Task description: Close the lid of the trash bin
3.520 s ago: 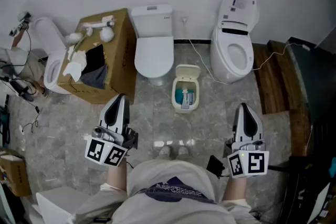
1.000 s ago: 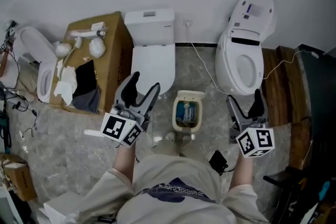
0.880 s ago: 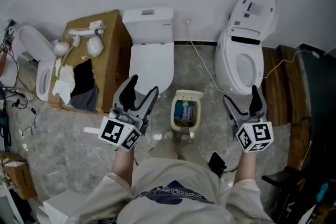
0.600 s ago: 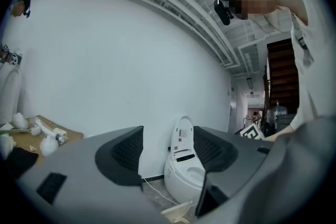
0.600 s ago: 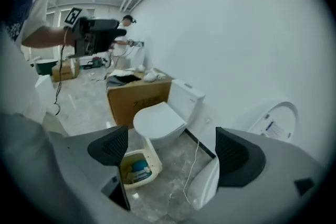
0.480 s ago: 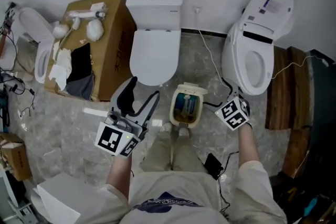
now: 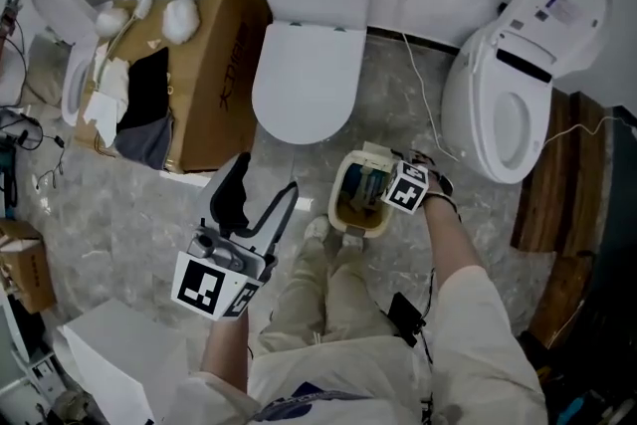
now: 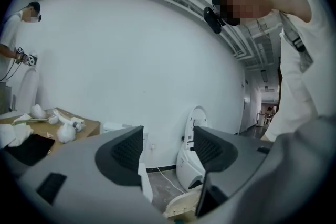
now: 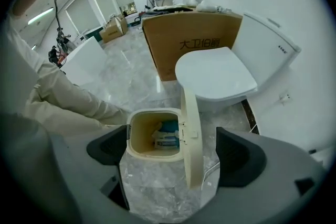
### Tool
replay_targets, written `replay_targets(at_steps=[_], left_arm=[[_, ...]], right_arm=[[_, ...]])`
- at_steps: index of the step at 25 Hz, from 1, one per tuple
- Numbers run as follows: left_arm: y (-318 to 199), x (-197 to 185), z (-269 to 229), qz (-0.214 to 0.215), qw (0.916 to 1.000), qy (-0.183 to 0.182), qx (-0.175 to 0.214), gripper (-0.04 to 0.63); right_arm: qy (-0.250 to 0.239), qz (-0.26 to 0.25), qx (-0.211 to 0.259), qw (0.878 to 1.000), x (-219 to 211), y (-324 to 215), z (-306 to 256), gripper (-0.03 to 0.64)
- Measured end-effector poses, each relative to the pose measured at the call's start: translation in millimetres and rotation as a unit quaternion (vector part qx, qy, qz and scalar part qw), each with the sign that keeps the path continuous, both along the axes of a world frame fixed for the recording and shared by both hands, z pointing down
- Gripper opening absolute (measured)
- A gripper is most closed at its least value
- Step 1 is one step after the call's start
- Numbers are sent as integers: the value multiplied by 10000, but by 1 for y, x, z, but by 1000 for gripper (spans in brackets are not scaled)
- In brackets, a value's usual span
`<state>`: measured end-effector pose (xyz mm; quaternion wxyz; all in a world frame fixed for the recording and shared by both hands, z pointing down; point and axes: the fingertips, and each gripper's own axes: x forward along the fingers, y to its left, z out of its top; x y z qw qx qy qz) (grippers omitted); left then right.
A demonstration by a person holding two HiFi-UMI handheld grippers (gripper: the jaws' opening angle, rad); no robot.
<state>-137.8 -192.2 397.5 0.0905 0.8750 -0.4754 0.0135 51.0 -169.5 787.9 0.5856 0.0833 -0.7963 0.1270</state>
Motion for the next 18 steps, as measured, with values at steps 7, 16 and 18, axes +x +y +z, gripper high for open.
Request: replay_targets(at_steps=[7,16,18], left_arm=[[-10,-6,22,-118,9998,8,-134,276],[-25,2,21,-21,10000,25,-94,276],[-25,9,26,39,9999,-24,-122,276]], right_arm=[[227,-252,-334,9989,-5,2,34,525],[-44,-73,-344,9994,-20,27,26,525],[-89,-13,-335,9994,-22,36,26,525]])
